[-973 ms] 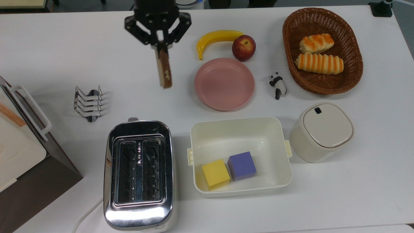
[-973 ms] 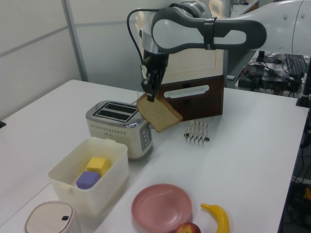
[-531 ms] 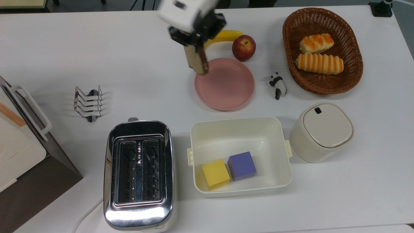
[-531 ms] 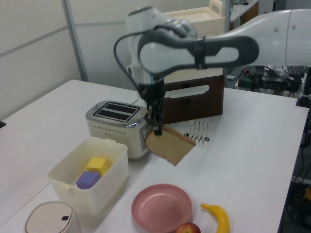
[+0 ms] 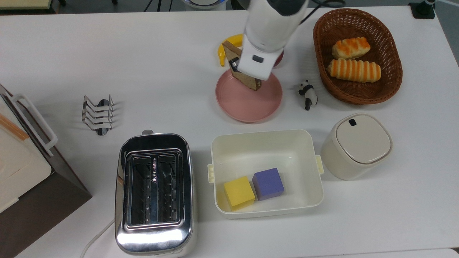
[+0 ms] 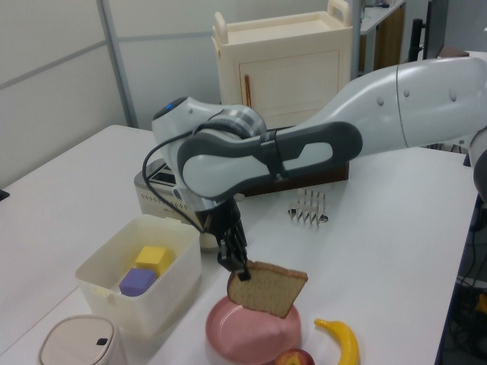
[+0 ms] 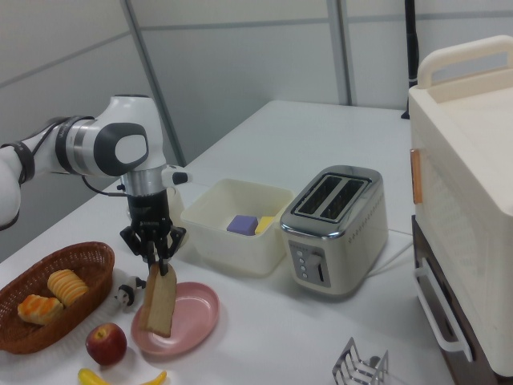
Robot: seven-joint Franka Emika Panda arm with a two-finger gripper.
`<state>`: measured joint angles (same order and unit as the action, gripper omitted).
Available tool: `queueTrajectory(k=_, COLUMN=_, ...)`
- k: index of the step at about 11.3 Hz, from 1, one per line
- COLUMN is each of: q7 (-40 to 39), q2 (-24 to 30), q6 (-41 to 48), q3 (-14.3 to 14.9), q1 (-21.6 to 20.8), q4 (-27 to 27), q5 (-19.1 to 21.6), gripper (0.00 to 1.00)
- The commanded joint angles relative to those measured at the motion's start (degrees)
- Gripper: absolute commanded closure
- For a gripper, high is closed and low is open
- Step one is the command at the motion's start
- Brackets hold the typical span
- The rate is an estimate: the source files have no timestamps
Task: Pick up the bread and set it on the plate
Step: 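Lower the toast onto the pink plate and open the gripper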
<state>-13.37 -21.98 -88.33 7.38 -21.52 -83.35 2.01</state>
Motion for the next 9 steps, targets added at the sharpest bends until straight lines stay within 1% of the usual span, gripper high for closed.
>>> queueTrajectory(k=1, q7=-1.4, q2=0.0, q6=0.9, q3=0.7, q1=-1.2, q4=0.5, q5=1.3, gripper=0.66)
queueTrajectory(k=2, q7=-1.5, q2=-0.1, q6=0.8, q3=0.7, q1=-1.3, q4=0.5, q5=1.4, gripper=0.50)
queueTrajectory(k=4, q7=-1.8, q2=-0.6, q6=0.8, q3=0.8, q1=-0.8, q4=0.6, q5=1.4, gripper=0.42)
queueTrajectory(k=5, q7=-1.9, q2=-0.7, q6=0.8, q3=1.0, q1=-0.7, q4=0.6, q5=0.7, gripper=0.41)
queueTrajectory(k=7, q7=-1.6, q2=-0.6, q6=0.7, q3=1.4, q1=-0.5, q4=0.6, q5=0.5, gripper=0.19)
queueTrajectory(k=8, q7=-1.3, q2=-0.5, q6=0.8, q3=1.6, q1=0.0, q4=0.6, q5=0.3, gripper=0.18)
queueTrajectory(k=9, q7=-1.0, q2=-0.3, q6=0.8, q3=1.6, q1=0.6, q4=0.8, q5=-0.5, gripper=0.11)
